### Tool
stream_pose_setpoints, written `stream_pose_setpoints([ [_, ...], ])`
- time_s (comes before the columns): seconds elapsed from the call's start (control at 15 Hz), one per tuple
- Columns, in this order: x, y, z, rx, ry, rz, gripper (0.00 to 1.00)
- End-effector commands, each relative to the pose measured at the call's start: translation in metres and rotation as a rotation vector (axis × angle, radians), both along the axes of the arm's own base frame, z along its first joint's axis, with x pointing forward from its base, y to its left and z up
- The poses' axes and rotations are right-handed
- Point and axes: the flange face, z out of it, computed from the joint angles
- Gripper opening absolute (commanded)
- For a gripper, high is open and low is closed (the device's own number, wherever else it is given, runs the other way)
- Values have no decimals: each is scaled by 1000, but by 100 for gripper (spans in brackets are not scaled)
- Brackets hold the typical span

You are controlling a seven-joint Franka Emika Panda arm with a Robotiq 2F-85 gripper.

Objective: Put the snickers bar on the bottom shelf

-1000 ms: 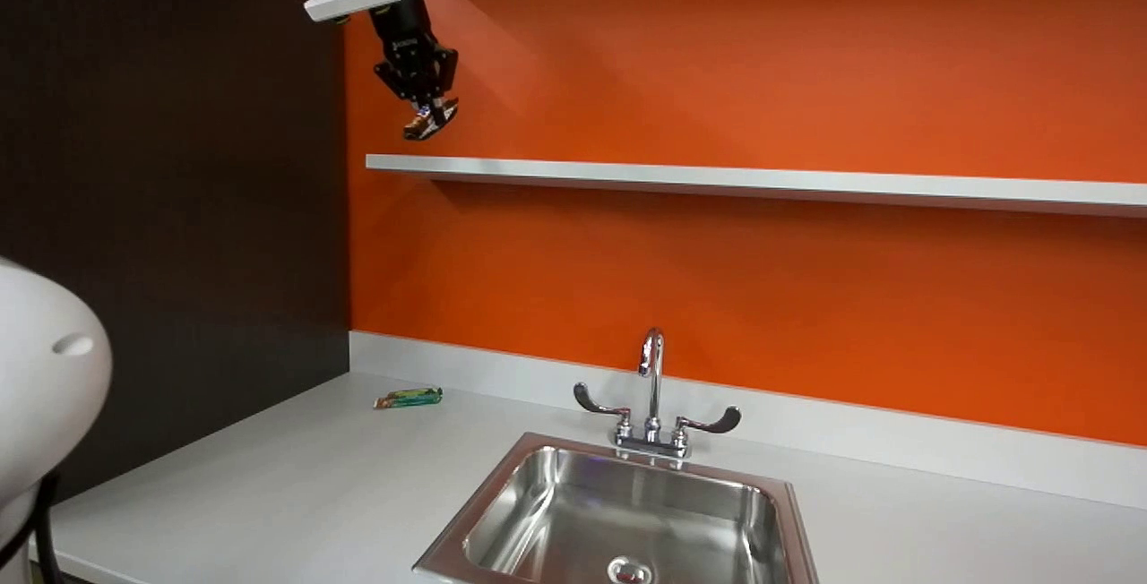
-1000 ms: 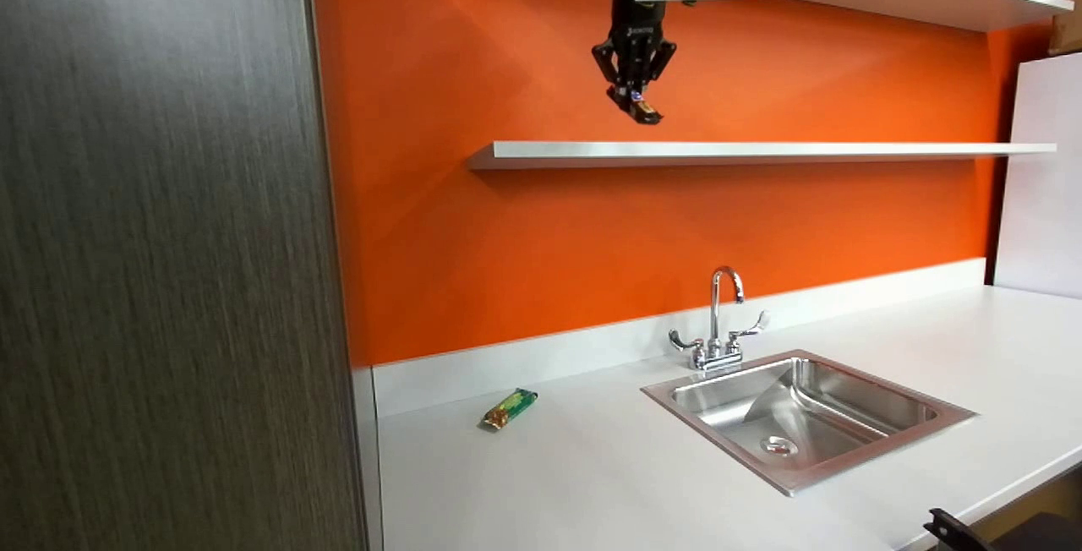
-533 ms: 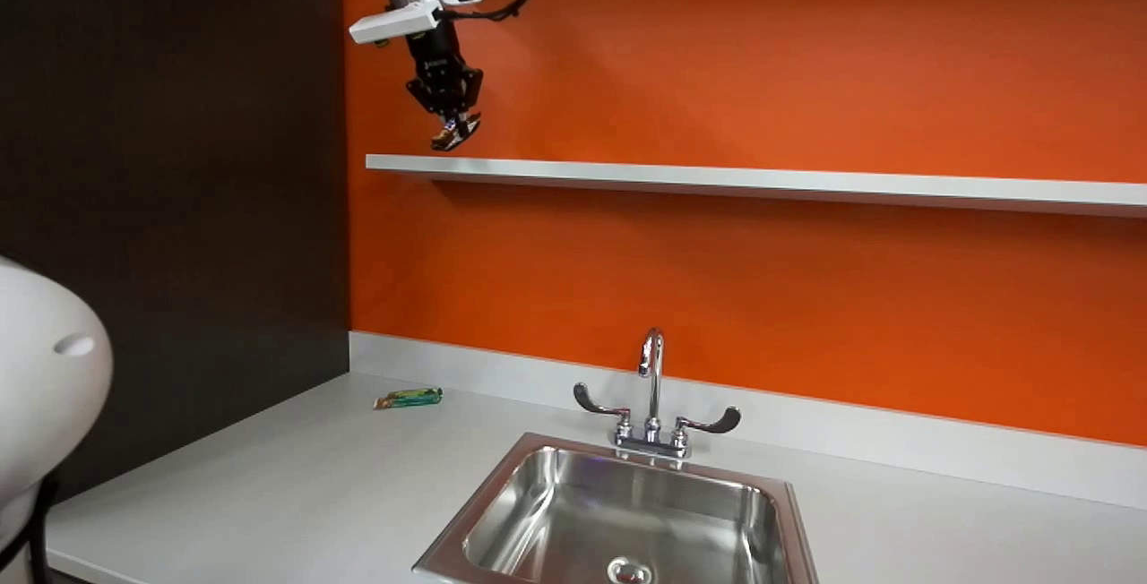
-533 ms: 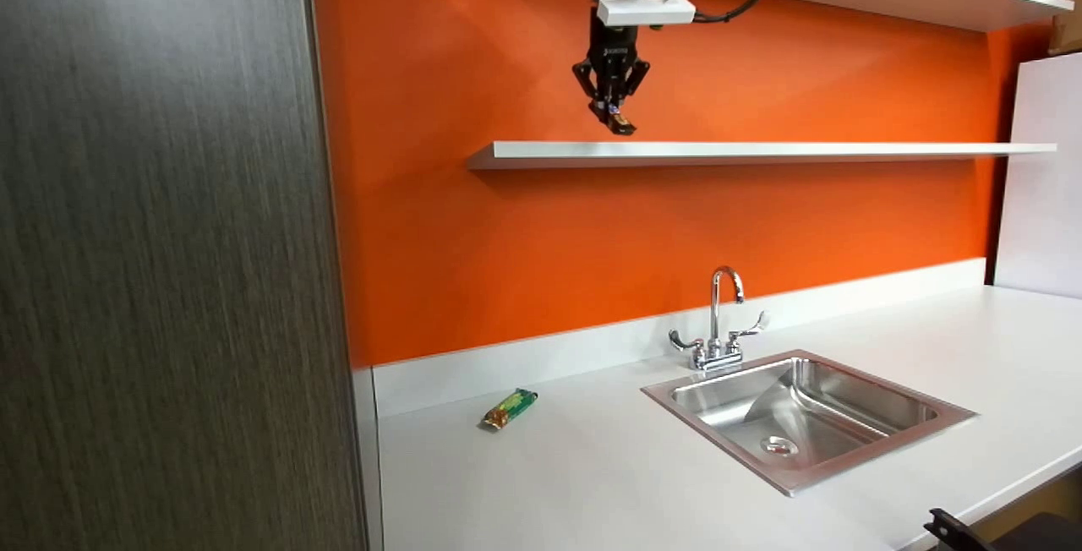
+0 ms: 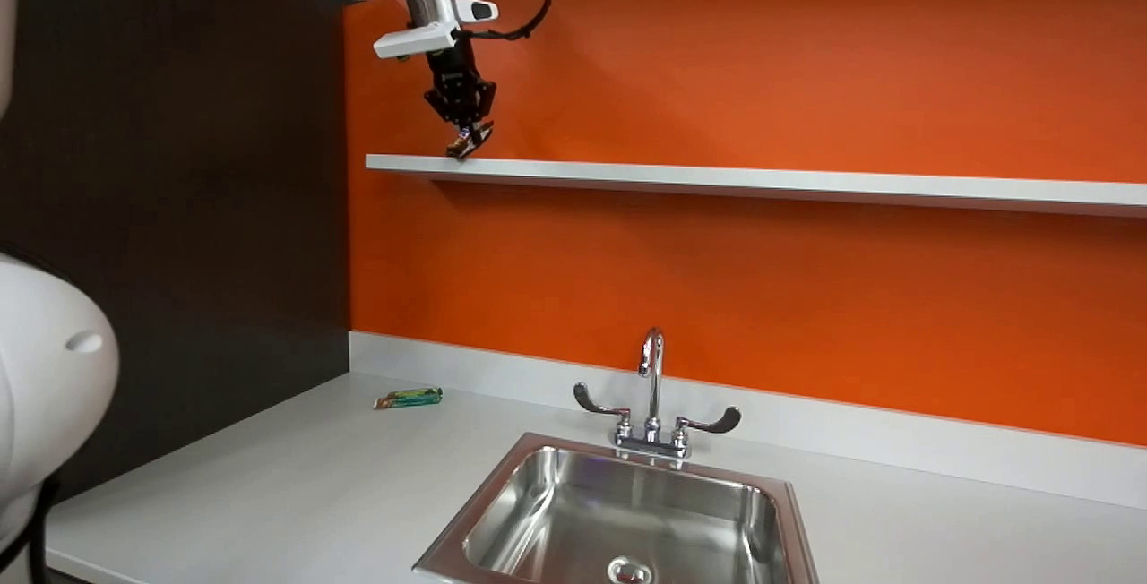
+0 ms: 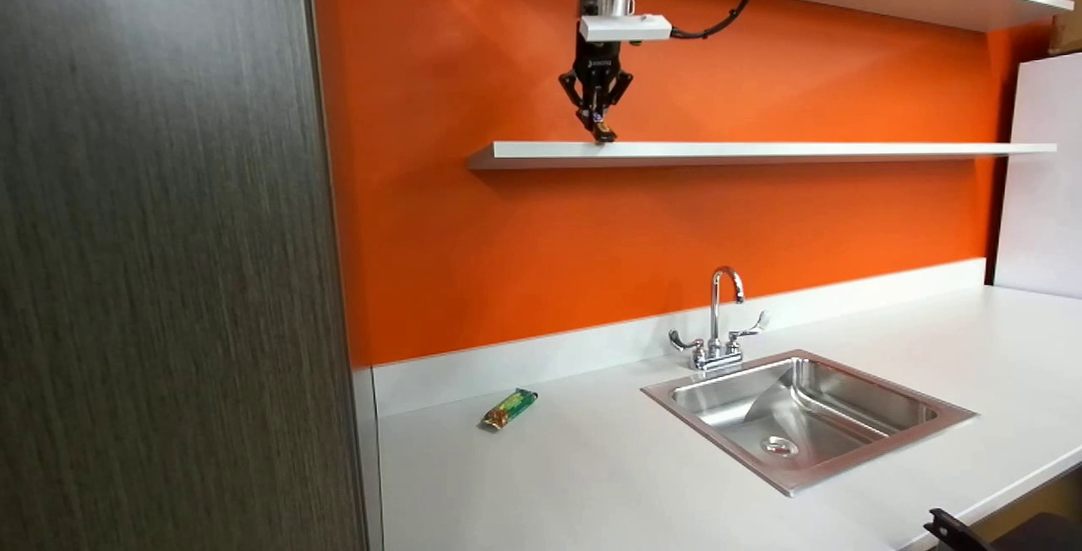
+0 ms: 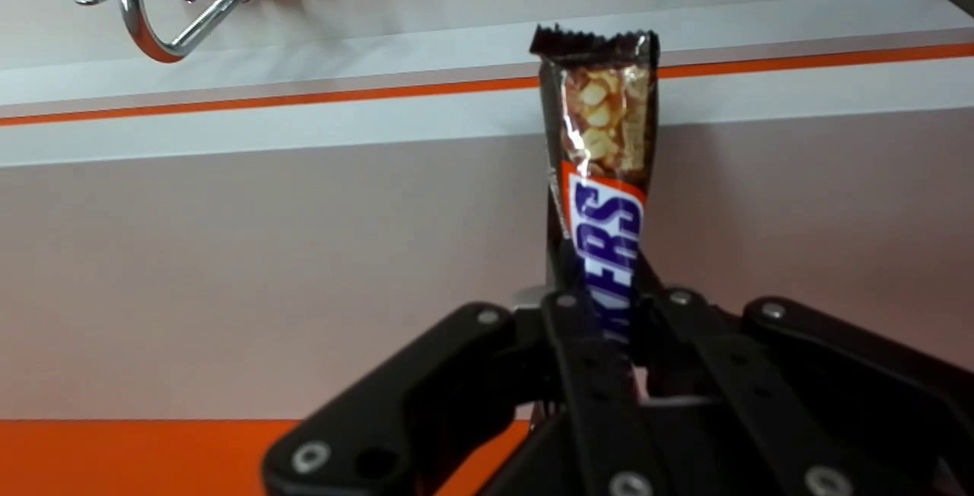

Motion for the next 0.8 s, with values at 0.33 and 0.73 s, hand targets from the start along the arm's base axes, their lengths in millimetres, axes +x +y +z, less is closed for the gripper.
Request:
stream_pose_setpoints([
  [0.33, 27, 5, -5, -5, 24, -62, 48],
  [0.73, 14, -1, -5, 11, 45, -93, 94],
])
